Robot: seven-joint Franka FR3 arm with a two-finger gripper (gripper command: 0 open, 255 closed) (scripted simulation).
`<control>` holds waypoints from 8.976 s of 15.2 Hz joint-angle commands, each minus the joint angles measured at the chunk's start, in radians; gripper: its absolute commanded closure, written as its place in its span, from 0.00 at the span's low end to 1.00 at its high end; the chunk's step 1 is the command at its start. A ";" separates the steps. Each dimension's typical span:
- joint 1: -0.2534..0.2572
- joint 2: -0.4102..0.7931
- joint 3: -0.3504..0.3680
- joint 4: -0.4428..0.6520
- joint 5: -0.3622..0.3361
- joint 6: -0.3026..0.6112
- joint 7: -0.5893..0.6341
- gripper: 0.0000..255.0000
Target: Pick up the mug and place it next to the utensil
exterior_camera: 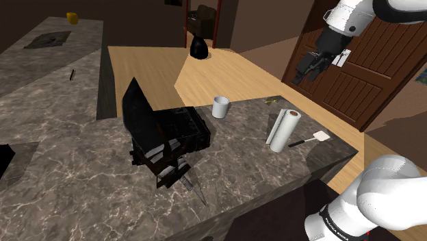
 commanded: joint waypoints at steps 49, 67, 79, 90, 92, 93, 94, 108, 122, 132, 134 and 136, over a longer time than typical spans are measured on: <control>0.022 1.267 0.055 0.617 -0.090 0.541 0.152 0.00; 0.022 1.231 0.057 0.658 -0.085 0.464 0.144 1.00; 0.022 1.190 0.060 0.760 -0.078 0.322 0.131 1.00; 0.024 1.180 0.061 0.893 -0.074 0.179 0.120 1.00; 0.024 1.182 0.061 0.922 -0.073 0.151 0.117 1.00; 0.025 1.182 0.061 0.934 -0.073 0.141 0.117 1.00; 0.013 1.147 0.057 0.881 -0.070 0.159 0.102 1.00; -0.136 0.781 -0.045 0.391 -0.046 0.300 -0.143 1.00; -0.239 0.624 -0.169 0.177 -0.062 0.371 -0.358 1.00; -0.241 0.658 -0.174 0.076 -0.060 0.505 -0.357 1.00; -0.241 0.667 -0.175 0.058 -0.059 0.533 -0.358 1.00; -0.241 0.677 -0.176 0.041 -0.058 0.560 -0.358 1.00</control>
